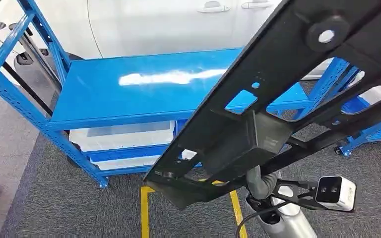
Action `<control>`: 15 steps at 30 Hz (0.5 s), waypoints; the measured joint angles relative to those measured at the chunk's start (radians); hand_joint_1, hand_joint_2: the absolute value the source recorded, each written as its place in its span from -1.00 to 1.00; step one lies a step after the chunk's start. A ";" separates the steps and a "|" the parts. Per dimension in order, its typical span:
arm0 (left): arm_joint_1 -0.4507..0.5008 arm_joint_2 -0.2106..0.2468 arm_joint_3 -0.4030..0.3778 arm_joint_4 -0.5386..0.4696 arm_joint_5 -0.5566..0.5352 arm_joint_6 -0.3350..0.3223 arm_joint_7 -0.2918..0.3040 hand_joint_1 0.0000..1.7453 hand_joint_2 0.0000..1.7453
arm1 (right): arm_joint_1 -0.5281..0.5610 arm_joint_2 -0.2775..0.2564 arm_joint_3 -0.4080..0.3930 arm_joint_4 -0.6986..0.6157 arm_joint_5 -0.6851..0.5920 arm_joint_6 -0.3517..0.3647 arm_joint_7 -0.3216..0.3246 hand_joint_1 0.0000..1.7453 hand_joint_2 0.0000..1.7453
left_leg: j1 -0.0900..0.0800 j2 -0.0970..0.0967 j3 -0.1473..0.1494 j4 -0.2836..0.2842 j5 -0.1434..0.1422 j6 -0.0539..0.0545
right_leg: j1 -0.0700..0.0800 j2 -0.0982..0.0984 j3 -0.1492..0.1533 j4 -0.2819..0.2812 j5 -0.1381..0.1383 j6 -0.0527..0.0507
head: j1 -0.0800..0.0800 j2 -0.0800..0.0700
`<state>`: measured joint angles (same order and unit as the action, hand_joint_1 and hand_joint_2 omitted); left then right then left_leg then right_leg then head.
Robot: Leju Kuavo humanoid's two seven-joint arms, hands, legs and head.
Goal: Take the parts from the cabinet and place them on the table.
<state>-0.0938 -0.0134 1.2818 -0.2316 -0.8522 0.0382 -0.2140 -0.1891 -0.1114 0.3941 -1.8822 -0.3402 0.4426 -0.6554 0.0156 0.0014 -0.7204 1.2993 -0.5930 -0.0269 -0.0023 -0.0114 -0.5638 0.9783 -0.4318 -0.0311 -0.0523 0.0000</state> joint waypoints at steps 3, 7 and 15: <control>0.007 0.000 0.000 0.000 0.000 0.014 0.021 -1.00 1.00 | 0.026 -0.010 0.000 0.000 0.010 0.018 0.000 1.00 1.00 | 0.000 0.000 0.080 -0.045 0.081 0.001 | 0.000 -0.001 -0.050 0.013 0.028 0.006 | 0.000 0.000; 0.002 0.001 0.001 0.000 0.002 0.044 0.057 -1.00 1.00 | 0.043 -0.015 -0.008 -0.005 0.029 0.057 0.000 1.00 1.00 | -0.007 -0.002 0.264 -0.309 0.060 0.019 | 0.005 -0.002 -0.087 0.035 0.058 0.025 | 0.000 0.000; 0.012 -0.015 0.008 0.000 0.012 0.083 0.088 -1.00 1.00 | 0.064 -0.014 -0.056 -0.001 0.059 0.132 0.000 1.00 1.00 | -0.003 0.007 0.161 -0.318 0.152 0.053 | -0.009 0.008 -0.161 0.288 -0.157 0.067 | 0.000 0.000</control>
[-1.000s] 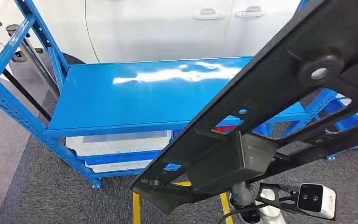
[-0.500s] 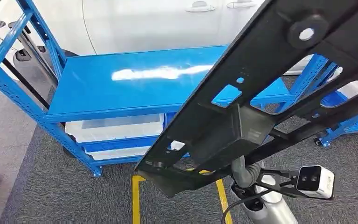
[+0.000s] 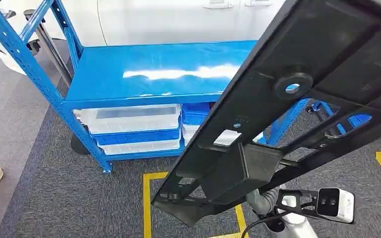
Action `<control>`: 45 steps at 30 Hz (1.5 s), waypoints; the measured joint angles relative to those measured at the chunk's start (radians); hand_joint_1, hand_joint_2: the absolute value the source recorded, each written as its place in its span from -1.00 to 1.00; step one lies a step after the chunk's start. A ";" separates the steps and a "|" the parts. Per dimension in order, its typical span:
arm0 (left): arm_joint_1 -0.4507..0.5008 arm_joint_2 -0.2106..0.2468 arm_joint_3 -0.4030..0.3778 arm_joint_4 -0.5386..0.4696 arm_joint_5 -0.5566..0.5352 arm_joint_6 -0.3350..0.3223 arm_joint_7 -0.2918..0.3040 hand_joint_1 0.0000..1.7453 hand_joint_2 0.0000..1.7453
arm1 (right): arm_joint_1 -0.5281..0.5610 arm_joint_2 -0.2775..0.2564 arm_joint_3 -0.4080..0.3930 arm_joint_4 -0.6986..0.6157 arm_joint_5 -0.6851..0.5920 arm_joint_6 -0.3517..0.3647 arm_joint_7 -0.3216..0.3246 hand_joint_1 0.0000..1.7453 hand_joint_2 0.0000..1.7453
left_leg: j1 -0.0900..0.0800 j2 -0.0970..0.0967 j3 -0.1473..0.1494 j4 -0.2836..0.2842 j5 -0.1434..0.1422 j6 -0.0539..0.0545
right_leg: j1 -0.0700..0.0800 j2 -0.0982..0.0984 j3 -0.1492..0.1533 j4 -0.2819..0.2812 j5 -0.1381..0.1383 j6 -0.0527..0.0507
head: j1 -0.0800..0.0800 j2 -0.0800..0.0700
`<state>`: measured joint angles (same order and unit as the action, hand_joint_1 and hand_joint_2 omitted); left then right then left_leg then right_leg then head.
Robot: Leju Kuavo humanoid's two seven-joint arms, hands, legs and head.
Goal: Take the parts from the cabinet and place them on the table.
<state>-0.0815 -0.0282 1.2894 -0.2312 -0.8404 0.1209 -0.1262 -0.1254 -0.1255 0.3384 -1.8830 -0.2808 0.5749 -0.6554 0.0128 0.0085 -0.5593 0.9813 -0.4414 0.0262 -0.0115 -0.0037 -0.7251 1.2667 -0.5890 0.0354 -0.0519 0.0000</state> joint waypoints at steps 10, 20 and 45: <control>0.000 -0.002 0.000 0.000 -0.019 -0.022 -0.033 -1.00 1.00 | 0.005 -0.001 -0.029 -0.002 0.019 -0.058 0.000 1.00 1.00 | -0.001 0.000 -0.078 0.010 0.084 -0.047 | 0.010 -0.001 0.263 -0.292 0.062 -0.048 | 0.000 0.000; 0.001 0.007 0.000 0.000 -0.010 0.014 -0.074 -1.00 1.00 | 0.039 -0.001 -0.036 -0.021 0.065 -0.056 0.000 1.00 1.00 | 0.001 -0.002 -0.031 0.099 -0.001 -0.046 | 0.020 -0.005 0.218 -0.279 0.099 -0.070 | 0.000 0.000; -0.001 0.028 -0.005 0.000 -0.036 0.040 -0.112 -1.00 1.00 | 0.069 0.011 -0.089 -0.076 0.132 -0.019 0.000 1.00 1.00 | 0.002 0.002 -0.097 0.258 -0.152 -0.059 | 0.004 0.011 0.156 -0.267 0.142 -0.065 | 0.000 0.000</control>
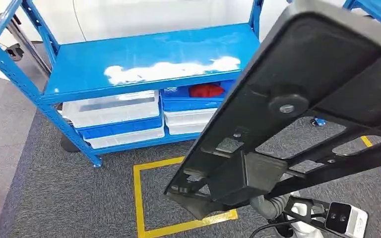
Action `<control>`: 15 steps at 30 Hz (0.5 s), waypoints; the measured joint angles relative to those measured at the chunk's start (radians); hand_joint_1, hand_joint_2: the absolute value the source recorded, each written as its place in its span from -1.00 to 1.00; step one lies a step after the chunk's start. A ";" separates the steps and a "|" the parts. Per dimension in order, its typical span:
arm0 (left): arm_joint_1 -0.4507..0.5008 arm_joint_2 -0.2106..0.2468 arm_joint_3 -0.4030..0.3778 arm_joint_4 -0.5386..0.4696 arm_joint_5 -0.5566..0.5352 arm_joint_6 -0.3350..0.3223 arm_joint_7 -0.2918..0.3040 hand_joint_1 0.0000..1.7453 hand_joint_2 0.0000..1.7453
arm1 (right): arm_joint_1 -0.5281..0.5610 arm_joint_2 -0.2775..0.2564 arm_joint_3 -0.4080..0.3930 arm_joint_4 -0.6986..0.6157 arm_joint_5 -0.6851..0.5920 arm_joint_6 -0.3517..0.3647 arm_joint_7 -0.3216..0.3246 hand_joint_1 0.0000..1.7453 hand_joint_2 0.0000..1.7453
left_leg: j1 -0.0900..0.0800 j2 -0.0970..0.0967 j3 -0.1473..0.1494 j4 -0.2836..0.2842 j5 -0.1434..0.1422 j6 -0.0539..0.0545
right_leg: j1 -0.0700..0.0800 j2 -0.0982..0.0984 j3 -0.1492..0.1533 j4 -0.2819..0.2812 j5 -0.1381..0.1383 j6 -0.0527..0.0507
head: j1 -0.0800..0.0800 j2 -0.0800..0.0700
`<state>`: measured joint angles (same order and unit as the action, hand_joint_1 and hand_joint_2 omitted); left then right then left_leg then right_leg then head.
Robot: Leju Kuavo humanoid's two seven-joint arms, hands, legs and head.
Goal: Take the parts from the cabinet and place them on the table.
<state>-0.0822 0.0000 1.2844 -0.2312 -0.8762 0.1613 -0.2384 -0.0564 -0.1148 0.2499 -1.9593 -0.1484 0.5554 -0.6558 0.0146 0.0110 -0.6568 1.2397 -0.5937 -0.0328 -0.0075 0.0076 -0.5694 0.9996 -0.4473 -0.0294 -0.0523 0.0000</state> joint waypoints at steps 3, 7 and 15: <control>0.003 0.003 0.000 0.000 -0.001 0.003 0.007 -1.00 1.00 | 0.004 0.001 0.000 -0.001 0.009 -0.006 0.000 1.00 1.00 | 0.000 -0.003 -0.025 0.055 0.012 0.004 | 0.005 0.026 -0.003 0.003 0.001 -0.001 | 0.000 0.000; 0.003 0.009 0.000 0.000 -0.011 0.002 0.027 -1.00 1.00 | 0.003 0.005 0.003 -0.026 0.052 -0.056 0.000 1.00 1.00 | -0.001 -0.068 0.112 -0.230 0.122 0.026 | 0.012 0.059 -0.006 0.011 0.001 0.007 | 0.000 0.000; 0.002 -0.007 0.002 0.000 -0.003 0.022 0.096 -1.00 1.00 | 0.018 0.005 0.053 -0.029 0.108 -0.144 0.000 1.00 1.00 | 0.002 -0.004 0.112 -0.252 0.139 0.053 | 0.001 0.005 -0.112 0.211 -0.110 0.052 | 0.000 0.000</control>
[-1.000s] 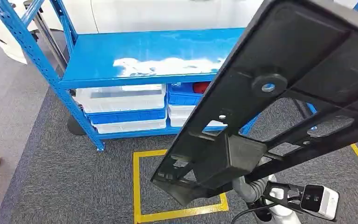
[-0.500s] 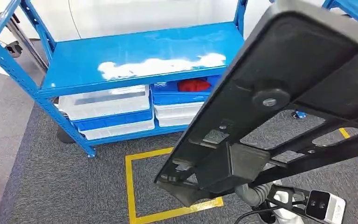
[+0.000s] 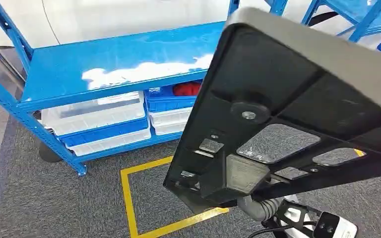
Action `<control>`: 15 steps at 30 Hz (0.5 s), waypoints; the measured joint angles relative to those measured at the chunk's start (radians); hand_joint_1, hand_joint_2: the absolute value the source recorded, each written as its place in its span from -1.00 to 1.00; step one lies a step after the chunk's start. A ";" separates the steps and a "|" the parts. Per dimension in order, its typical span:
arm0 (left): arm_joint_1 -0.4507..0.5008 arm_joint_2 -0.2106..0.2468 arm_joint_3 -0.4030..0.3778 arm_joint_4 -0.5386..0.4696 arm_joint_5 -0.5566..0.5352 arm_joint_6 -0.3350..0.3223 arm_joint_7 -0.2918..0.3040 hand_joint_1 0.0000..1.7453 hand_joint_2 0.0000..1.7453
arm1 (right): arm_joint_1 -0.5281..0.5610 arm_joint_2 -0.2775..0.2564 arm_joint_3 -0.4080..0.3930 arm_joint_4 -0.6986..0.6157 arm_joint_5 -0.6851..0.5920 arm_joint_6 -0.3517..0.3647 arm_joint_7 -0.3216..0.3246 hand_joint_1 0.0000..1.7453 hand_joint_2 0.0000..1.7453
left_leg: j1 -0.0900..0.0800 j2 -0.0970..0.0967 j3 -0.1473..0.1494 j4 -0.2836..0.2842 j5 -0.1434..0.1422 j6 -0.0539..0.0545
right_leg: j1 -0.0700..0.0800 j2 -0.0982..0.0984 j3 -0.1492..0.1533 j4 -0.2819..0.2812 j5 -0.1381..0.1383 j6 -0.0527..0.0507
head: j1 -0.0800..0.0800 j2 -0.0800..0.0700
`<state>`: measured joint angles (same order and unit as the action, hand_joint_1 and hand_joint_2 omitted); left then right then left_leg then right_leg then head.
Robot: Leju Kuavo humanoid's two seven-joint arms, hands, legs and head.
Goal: Take the parts from the cabinet and place them on the table.
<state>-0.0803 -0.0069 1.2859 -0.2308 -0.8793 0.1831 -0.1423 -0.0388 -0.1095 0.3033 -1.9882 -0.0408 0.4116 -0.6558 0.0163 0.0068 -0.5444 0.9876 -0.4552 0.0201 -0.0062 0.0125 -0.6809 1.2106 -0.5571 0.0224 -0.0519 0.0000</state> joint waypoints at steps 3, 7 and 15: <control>0.004 -0.010 0.000 0.000 0.006 0.006 0.006 -1.00 1.00 | 0.018 -0.001 0.013 0.004 0.002 -0.005 0.000 1.00 1.00 | -0.001 0.029 -0.002 0.002 -0.001 0.000 | -0.006 -0.007 -0.045 0.093 -0.007 0.008 | 0.000 0.000; 0.003 -0.020 0.001 0.000 0.006 0.007 0.015 -1.00 1.00 | 0.022 -0.001 0.024 0.005 0.001 -0.008 0.000 1.00 1.00 | -0.005 0.059 0.006 0.005 -0.009 -0.011 | 0.002 -0.079 0.111 -0.205 0.099 -0.006 | 0.000 0.000; 0.009 -0.051 0.008 0.000 0.039 0.041 0.047 -1.00 1.00 | 0.148 -0.040 0.042 -0.057 -0.009 -0.032 0.000 1.00 1.00 | -0.002 0.009 -0.065 0.193 -0.137 -0.048 | 0.000 -0.012 0.105 -0.216 0.118 -0.049 | 0.000 0.000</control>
<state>-0.0714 -0.0576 1.2943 -0.2304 -0.8404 0.2243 -0.0954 0.1096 -0.1499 0.3452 -2.0451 -0.0500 0.3792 -0.6558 0.0141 0.0158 -0.6098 1.1809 -0.5925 -0.0279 -0.0067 0.0007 -0.5760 0.9946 -0.4393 -0.0262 -0.0523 0.0000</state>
